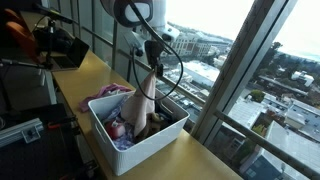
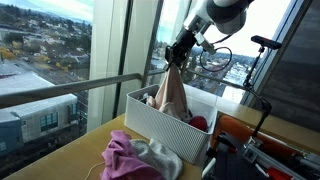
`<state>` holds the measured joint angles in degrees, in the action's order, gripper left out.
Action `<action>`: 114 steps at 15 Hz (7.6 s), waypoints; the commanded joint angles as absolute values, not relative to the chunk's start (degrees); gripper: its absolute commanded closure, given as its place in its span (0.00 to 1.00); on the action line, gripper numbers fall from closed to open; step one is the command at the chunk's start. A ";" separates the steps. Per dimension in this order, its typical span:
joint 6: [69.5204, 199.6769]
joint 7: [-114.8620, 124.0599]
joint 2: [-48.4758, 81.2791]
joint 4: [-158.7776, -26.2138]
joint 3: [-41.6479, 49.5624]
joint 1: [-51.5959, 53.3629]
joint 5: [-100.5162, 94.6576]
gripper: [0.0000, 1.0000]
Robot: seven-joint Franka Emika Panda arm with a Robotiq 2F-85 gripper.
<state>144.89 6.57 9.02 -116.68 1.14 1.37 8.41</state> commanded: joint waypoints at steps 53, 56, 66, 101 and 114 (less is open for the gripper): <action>155.05 7.62 7.90 -122.19 -12.11 12.13 11.13 0.35; 154.12 6.60 7.86 -120.61 -10.26 9.48 11.57 0.12; 156.84 5.87 13.19 -127.84 -1.54 1.41 8.61 0.00; 154.44 11.44 21.53 -126.95 3.74 1.79 3.21 1.00; 139.22 9.47 1.44 -112.64 -0.42 2.07 12.58 0.97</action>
<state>143.83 11.00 4.55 -117.89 0.63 2.83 9.87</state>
